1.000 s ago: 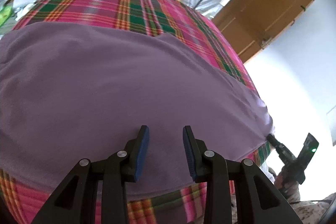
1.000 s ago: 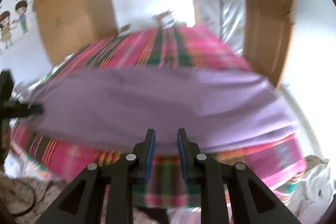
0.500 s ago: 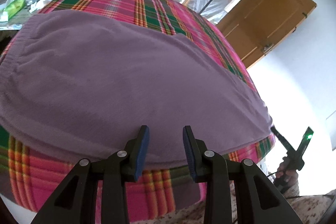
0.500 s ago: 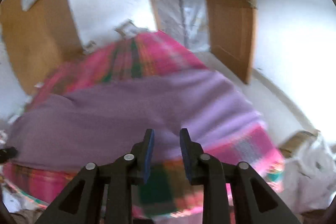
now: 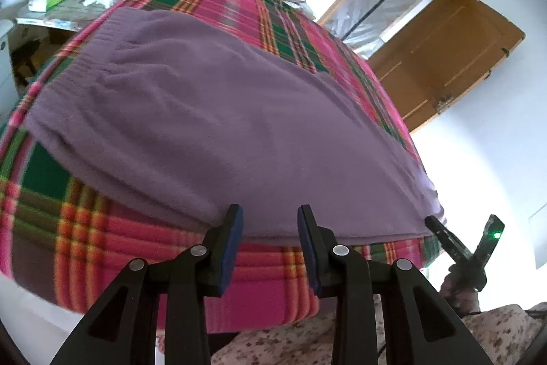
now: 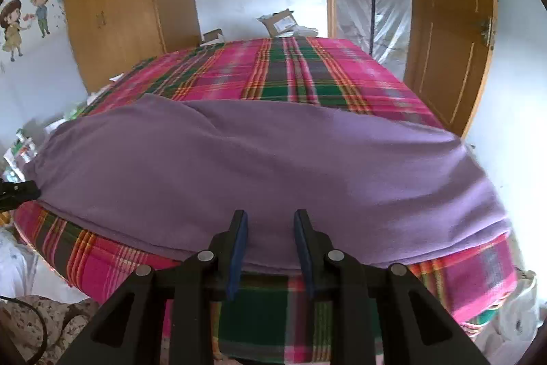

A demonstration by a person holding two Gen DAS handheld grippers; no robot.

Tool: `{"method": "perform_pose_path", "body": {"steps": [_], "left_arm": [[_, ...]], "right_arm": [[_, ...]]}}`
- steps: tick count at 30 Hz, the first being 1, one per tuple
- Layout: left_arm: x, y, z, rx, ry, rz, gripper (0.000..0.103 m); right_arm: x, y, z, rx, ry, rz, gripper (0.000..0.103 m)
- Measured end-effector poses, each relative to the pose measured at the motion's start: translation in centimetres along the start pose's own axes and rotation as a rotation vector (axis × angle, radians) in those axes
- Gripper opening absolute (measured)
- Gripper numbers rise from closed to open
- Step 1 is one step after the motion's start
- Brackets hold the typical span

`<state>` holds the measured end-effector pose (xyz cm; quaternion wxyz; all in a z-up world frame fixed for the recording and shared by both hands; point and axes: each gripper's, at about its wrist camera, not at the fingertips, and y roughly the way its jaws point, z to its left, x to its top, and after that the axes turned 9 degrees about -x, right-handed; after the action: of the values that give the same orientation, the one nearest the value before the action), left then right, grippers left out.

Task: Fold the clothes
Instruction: 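Smooth the blanket with the right gripper while the left gripper holds its edge, then move the left gripper to the folded edge of the mauve blanket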

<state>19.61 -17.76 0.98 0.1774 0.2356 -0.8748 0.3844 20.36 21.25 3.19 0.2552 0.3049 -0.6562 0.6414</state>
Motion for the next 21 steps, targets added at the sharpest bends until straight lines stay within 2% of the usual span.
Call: {"method": "perform_pose_path", "body": {"steps": [5, 9, 13, 18, 21], "left_arm": [[-0.1, -1.5, 1.4, 0.044, -0.047, -0.044, 0.034], [-0.3, -2.3, 2.3, 0.088, -0.067, -0.062, 0.034], [-0.5, -3.4, 3.4, 0.1, -0.103, -0.1, 0.034], [-0.1, -4.4, 4.7, 0.111, -0.155, -0.141, 0.034], [0.0, -4.8, 5.4, 0.119, -0.186, -0.161, 0.034]], "right_arm": [[2.6, 0.3, 3.5, 0.141, -0.059, -0.061, 0.029], [3.5, 1.7, 8.0, 0.234, -0.165, -0.043, 0.029], [3.7, 2.5, 11.7, 0.304, -0.252, -0.02, 0.029], [4.4, 3.1, 15.5, 0.379, -0.323, -0.023, 0.029], [4.3, 3.9, 17.5, 0.413, -0.347, 0.006, 0.029]]}}
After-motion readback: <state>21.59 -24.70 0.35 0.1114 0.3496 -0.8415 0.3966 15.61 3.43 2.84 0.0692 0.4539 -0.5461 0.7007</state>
